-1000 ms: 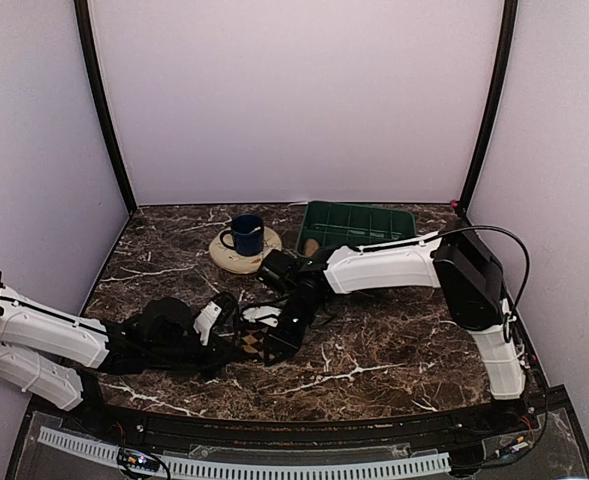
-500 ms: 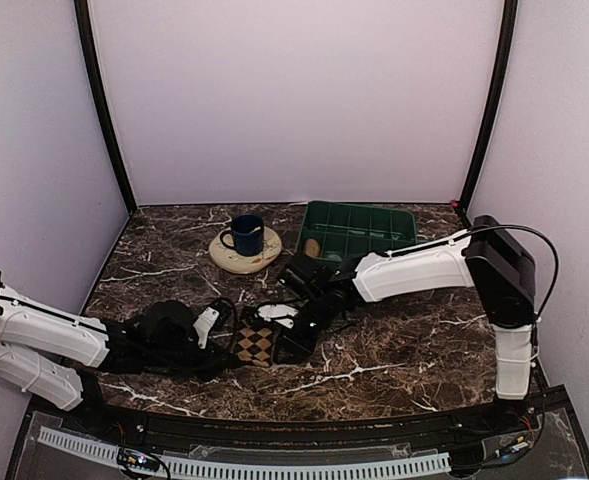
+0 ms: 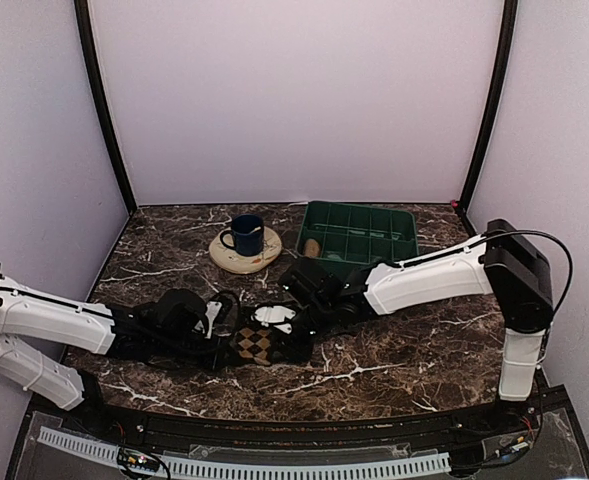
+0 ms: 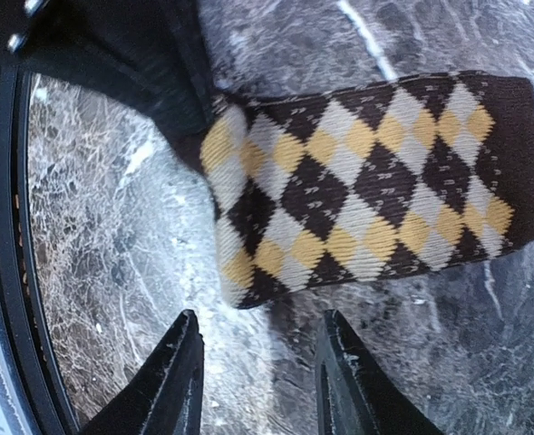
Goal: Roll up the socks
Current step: Roll the sock at the center of the board.
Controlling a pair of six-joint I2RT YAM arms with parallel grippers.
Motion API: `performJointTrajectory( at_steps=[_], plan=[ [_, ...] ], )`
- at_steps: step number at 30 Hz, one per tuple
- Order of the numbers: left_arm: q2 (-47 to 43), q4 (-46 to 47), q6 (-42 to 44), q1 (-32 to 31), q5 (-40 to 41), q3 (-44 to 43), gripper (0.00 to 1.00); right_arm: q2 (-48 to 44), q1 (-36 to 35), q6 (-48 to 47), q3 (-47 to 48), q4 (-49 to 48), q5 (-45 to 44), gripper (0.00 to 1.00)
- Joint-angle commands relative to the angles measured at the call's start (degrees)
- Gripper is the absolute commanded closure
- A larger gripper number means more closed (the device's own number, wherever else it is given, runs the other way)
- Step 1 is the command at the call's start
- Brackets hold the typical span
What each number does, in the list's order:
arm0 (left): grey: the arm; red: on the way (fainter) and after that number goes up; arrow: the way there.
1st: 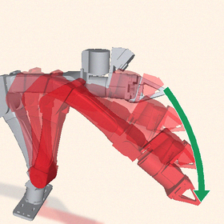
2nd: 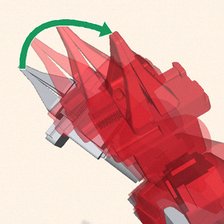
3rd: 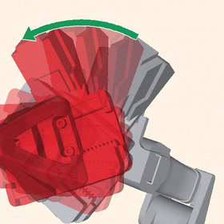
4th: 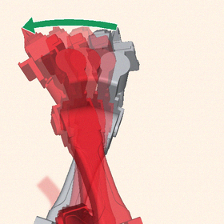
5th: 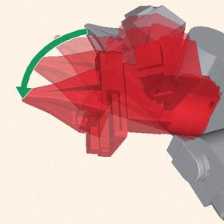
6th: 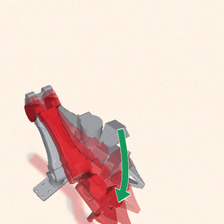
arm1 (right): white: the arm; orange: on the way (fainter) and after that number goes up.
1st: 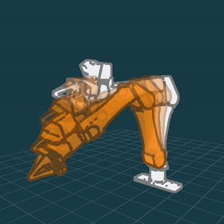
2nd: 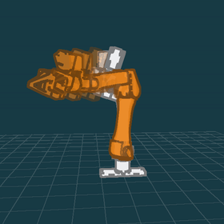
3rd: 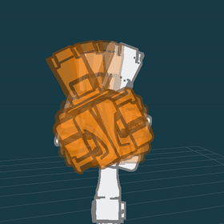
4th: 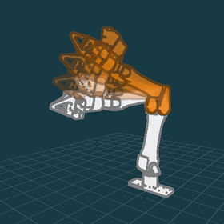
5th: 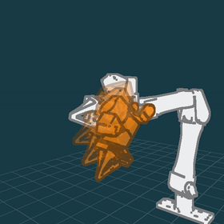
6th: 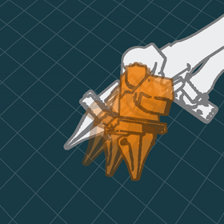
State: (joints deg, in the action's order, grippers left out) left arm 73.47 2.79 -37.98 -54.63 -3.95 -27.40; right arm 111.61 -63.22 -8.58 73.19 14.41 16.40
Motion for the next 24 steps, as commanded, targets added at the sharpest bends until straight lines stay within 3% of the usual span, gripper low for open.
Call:
performJointTrajectory(
  at_steps=[1,9,24],
  plan=[
    [-0.5,-5.4,-6.3,2.3,-2.0,-0.2,1.00,-1.5,-1.8,-1.6,-2.8,-5.8,-3.5,0.61],
    [-4.5,-2.8,-10.5,8.3,-8.8,2.8,1.00,-3.0,-3.3,-2.7,-5.4,-10.4,-6.3,0.61],
    [0.5,-3.8,-9.1,12.1,-19.6,-0.1,1.00,-1.8,-5.1,-6.3,-2.3,-13.4,-7.7,0.62]
  ],
)
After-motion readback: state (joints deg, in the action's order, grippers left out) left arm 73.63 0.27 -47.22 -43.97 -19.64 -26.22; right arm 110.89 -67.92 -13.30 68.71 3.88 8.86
